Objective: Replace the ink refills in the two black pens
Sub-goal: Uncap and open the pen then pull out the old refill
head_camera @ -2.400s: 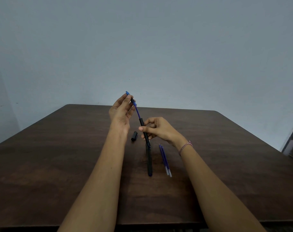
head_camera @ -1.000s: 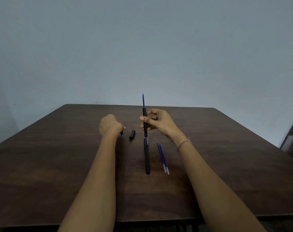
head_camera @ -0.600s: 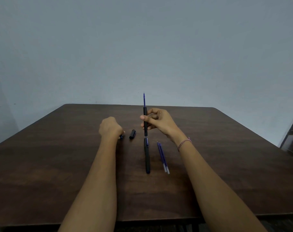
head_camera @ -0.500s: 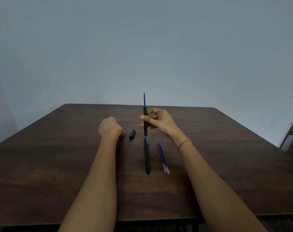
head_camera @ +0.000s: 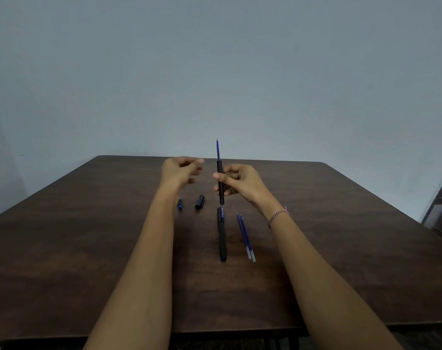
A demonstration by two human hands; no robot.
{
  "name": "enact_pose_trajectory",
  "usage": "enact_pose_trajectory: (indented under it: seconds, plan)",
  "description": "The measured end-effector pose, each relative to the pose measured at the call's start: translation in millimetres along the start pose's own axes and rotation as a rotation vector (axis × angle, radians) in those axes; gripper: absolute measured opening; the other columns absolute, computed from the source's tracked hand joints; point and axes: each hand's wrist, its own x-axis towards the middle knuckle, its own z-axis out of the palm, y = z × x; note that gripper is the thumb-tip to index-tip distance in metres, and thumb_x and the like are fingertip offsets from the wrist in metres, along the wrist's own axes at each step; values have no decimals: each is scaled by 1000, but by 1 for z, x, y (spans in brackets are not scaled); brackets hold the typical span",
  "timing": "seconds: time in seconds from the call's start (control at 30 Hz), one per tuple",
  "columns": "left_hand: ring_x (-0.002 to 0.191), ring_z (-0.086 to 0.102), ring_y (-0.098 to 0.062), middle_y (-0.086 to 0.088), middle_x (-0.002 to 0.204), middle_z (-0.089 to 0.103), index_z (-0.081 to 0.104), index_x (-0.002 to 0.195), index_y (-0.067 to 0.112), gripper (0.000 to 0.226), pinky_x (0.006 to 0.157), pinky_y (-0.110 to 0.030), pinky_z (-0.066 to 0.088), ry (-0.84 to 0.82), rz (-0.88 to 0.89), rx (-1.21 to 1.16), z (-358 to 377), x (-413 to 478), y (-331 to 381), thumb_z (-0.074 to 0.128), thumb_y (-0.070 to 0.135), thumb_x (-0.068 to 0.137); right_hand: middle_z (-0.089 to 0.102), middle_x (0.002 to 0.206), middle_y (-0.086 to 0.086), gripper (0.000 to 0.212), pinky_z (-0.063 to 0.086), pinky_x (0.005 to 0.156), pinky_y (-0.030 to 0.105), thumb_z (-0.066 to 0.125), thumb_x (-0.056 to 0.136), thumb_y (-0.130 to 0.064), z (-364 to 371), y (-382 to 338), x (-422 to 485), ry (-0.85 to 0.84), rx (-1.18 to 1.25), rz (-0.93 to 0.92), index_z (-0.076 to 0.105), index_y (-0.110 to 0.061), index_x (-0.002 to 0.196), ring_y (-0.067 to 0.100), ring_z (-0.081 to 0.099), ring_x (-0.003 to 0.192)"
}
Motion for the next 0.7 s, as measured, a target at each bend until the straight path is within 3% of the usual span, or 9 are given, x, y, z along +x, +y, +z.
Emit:
enact_pose_trajectory:
  seconds: [0.1,0.23,0.5,0.7]
  plan:
    - [76,65,-7,2,81,71,70,89,11,15,54,-16,51,-138,7,-75,4,-2,0,71,23,81,74,75,7,22,55,58,19,69,84,-25,0,0,0,-6,-14,27,62,-9,98,15,72,69]
    - [75,66,-8,4,75,72,72,80,16,6,57,-18,51,-203,-12,-143,4,0,-3,73,22,78,73,75,8,19,54,57,19,68,85,-25,1,1,-1,-30,-26,39,63,-10,96,14,72,68]
    - [77,66,-9,2,80,74,73,83,15,11,58,-20,52,-226,-56,-212,2,0,-4,75,23,76,73,77,11,22,53,56,18,70,83,-25,2,2,0,-32,-16,67,63,-9,96,13,71,66]
    - [75,62,-11,0,70,65,71,80,12,14,61,-23,54,-236,-102,-204,4,-3,-2,78,21,73,73,78,11,33,54,58,19,70,84,-26,2,3,-1,-47,-50,73,62,-2,104,12,71,67]
